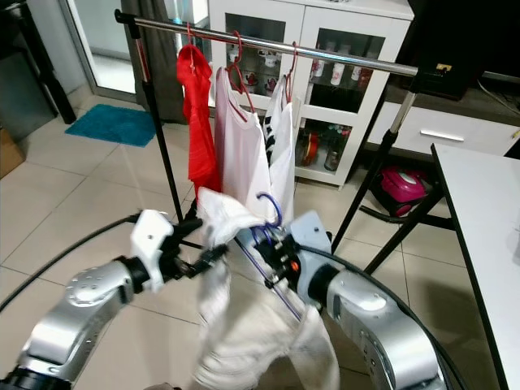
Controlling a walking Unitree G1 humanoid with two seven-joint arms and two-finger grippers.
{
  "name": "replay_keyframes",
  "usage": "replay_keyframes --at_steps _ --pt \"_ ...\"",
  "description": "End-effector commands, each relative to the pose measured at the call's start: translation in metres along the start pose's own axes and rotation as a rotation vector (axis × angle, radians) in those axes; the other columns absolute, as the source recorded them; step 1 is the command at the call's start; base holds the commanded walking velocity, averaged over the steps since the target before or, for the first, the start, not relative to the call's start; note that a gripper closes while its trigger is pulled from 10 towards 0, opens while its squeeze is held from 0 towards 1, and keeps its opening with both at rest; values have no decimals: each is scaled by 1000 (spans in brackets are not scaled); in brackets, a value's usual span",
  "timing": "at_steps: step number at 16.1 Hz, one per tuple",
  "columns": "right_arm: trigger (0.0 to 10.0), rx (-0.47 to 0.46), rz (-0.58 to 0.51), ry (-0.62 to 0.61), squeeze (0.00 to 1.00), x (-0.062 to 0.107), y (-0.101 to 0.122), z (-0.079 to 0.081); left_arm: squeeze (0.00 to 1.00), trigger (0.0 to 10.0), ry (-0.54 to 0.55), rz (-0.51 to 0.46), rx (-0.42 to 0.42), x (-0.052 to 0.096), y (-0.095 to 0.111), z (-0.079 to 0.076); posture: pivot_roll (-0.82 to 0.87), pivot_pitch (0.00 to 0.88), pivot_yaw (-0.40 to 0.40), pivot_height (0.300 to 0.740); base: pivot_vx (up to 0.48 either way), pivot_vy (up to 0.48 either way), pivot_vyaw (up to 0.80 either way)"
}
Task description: Hang hanger
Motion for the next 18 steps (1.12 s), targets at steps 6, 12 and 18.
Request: replay_keyframes --at_steps 6,12,18 --pt "10000 -13 -148 23 0 -3 34 1 1000 10000 71 64 -171 -16 -6 9 -113 0 -14 740 0 0 0" --pt "10000 -60 -161 -8 0 1 37 -8 357 0 197 -48 -228 -23 6 18 -119 0 -32 740 0 0 0" --pt "0 -99 -173 -43 0 2 38 -15 0 0 256 -39 -225 -23 3 24 -112 0 -35 740 0 0 0"
Point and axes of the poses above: a point about 5 cm out from each wrist's last joint towards the gripper, its own x axis pointing back from the gripper into the wrist, its own y axis along the axis of the wrist's last joint, z = x × y, the point moved 2 cm from there along -x, pointing out of the wrist towards the gripper, and after that the axes turned 12 degrees about x, right-handed, at the moved point
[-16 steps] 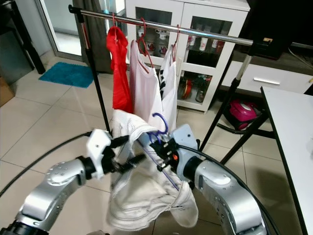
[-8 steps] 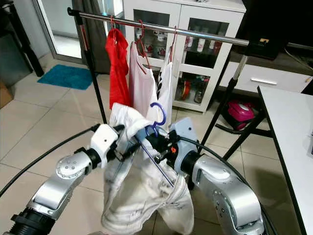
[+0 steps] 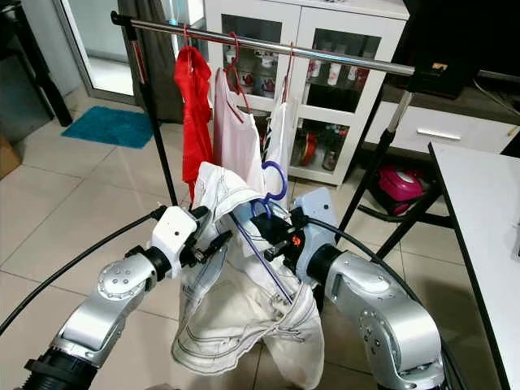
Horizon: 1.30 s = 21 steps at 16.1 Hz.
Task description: Hang hanger
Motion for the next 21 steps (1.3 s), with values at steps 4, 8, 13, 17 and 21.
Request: replay_keyframes --at_steps 4,8,13,17,21 --pt "0 11 -54 -20 0 3 13 -2 0 0 18 -21 15 1 4 3 -110 0 -30 740 0 0 0" --pt "0 10 -50 -52 0 3 11 -5 0 0 25 -30 39 2 7 8 -115 0 -22 740 0 0 0" --pt "0 12 -39 -83 0 7 9 -11 0 0 46 -29 45 7 9 21 -117 0 -24 740 0 0 0" --pt "0 98 38 -76 0 11 -2 -15 0 0 61 -60 77 14 21 33 -115 0 -33 740 0 0 0" --pt "0 207 136 -9 0 18 -17 -20 0 0 109 -107 80 23 46 61 -113 0 -28 740 0 0 0"
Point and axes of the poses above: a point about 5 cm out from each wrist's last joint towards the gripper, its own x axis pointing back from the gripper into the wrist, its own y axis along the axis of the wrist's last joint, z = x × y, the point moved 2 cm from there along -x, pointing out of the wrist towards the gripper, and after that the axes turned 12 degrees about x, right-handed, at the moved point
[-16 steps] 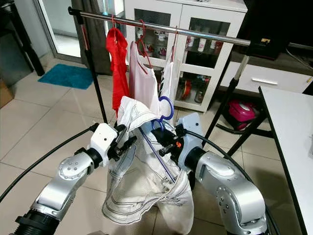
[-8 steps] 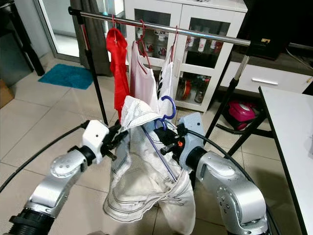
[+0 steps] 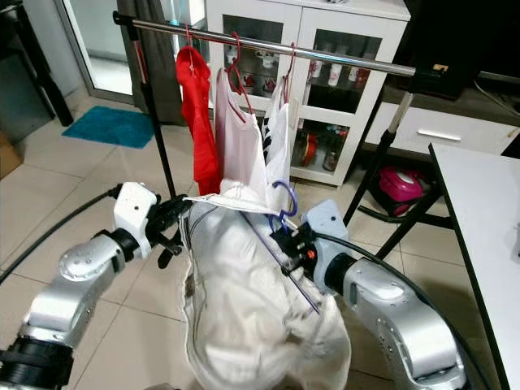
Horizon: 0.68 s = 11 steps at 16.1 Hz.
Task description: Hang hanger
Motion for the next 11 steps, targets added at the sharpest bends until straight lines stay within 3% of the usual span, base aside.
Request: replay_keyframes --at_steps 1,5,11 --pt "0 38 -21 25 0 6 3 0 0 0 49 -86 -7 3 32 17 -110 0 -21 740 0 0 0" --pt "0 29 -34 60 0 11 2 4 0 0 74 -94 22 4 38 24 -114 0 -9 740 0 0 0" --pt "0 43 -42 85 0 14 -2 7 0 0 3 -69 38 2 35 16 -119 0 10 740 0 0 0"
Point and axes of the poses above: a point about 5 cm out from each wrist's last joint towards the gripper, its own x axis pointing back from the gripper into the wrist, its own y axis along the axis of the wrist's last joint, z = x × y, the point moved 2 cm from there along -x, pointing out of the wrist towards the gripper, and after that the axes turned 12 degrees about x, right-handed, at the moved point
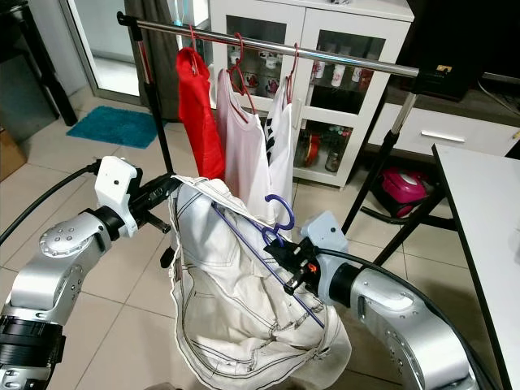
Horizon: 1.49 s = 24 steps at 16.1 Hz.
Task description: Hang hanger
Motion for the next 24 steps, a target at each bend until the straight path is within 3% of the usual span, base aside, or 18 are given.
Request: replay_keyframes --at_steps 1,9,10,12,13,14,15,16,17,18,19,20,22,24 --pt "0 22 -8 -12 0 5 1 -4 0 0 3 -23 -7 1 10 3 -119 0 11 740 0 0 0" --pt "0 35 -18 5 0 6 1 -1 0 0 36 -17 34 -3 11 10 -128 0 18 740 0 0 0" --pt "0 37 -22 17 0 7 1 1 0 0 68 -19 35 -4 13 15 -126 0 18 740 0 0 0" --pt "0 35 -51 84 0 12 4 9 0 39 223 -52 25 1 21 42 -125 0 23 740 0 0 0" --pt "0 34 -57 90 0 13 4 9 0 39 243 -63 21 2 23 46 -125 0 23 740 0 0 0" --pt "0 19 -94 115 0 18 9 10 0 4314 319 -31 9 7 21 60 -126 0 27 740 0 0 0" --pt "0 11 -124 162 0 22 14 14 0 6824 400 -7 -1 12 19 75 -128 0 28 740 0 0 0" --pt "0 6 -139 197 0 25 16 18 0 4784 429 -14 29 14 18 80 -128 0 27 740 0 0 0" --pt "0 -5 -155 213 0 26 17 20 0 4745 431 -19 55 13 17 82 -128 0 27 740 0 0 0" --pt "0 -36 -195 209 0 27 21 20 0 3059 421 -10 98 11 12 82 -129 0 28 740 0 0 0" --pt "0 -67 -220 165 0 26 23 15 0 824 414 3 129 10 6 81 -131 0 31 740 0 0 0" --pt "0 -116 -258 31 0 21 26 -1 0 0 321 45 164 6 -4 67 -133 0 35 740 0 0 0" --pt "0 -243 -342 -204 0 13 32 -29 0 0 65 150 171 0 -22 26 -132 0 37 740 0 0 0" --pt "0 -407 -435 -317 0 5 38 -38 0 0 -105 182 144 -5 -29 -10 -130 0 38 740 0 0 0"
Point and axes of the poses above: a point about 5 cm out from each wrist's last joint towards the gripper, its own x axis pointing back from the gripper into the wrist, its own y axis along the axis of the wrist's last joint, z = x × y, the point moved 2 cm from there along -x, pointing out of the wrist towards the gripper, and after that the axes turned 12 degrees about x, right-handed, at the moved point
